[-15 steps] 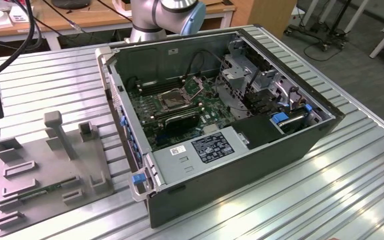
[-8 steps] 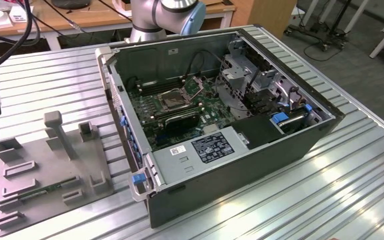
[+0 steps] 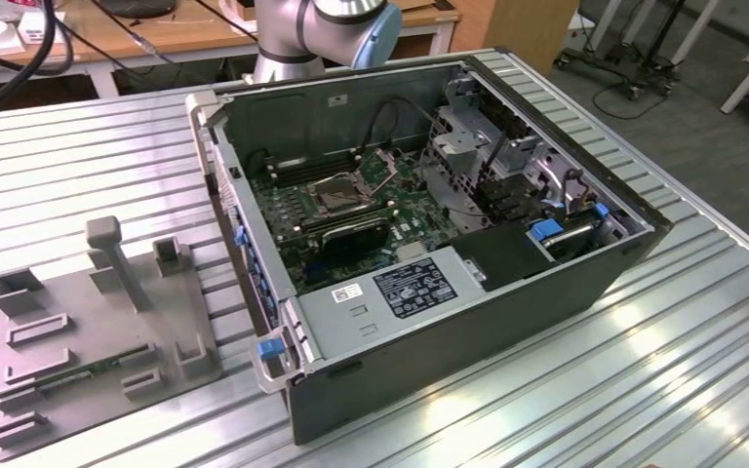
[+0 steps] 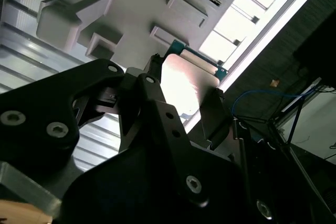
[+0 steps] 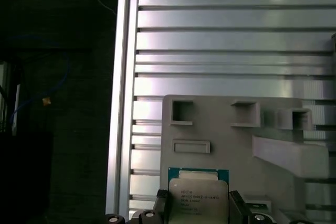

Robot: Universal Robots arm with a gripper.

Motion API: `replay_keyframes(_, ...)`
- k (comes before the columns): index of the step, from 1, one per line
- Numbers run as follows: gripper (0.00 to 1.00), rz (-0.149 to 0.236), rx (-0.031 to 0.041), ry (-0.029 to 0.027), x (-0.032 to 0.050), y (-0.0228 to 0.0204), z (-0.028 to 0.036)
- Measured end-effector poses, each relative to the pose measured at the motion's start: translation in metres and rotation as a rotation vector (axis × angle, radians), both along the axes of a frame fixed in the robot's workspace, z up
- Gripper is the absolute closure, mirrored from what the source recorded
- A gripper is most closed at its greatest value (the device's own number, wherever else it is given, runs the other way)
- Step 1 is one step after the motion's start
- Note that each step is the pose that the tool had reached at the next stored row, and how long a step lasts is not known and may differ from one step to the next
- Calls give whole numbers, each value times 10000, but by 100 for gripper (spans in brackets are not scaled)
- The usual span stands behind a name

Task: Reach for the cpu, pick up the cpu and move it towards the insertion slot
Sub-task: 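Pick up the cpu and move it towards the insertion slot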

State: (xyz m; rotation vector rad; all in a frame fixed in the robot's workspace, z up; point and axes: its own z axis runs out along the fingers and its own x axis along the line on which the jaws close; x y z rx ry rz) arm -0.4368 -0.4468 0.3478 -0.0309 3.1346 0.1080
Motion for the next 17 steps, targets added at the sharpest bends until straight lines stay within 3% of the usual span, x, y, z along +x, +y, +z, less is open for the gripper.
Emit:
replay_keyframes(6, 46, 0, -4, 0, 0, 0, 79)
replay_keyframes(17, 46, 0, -19, -2, 0, 0, 115)
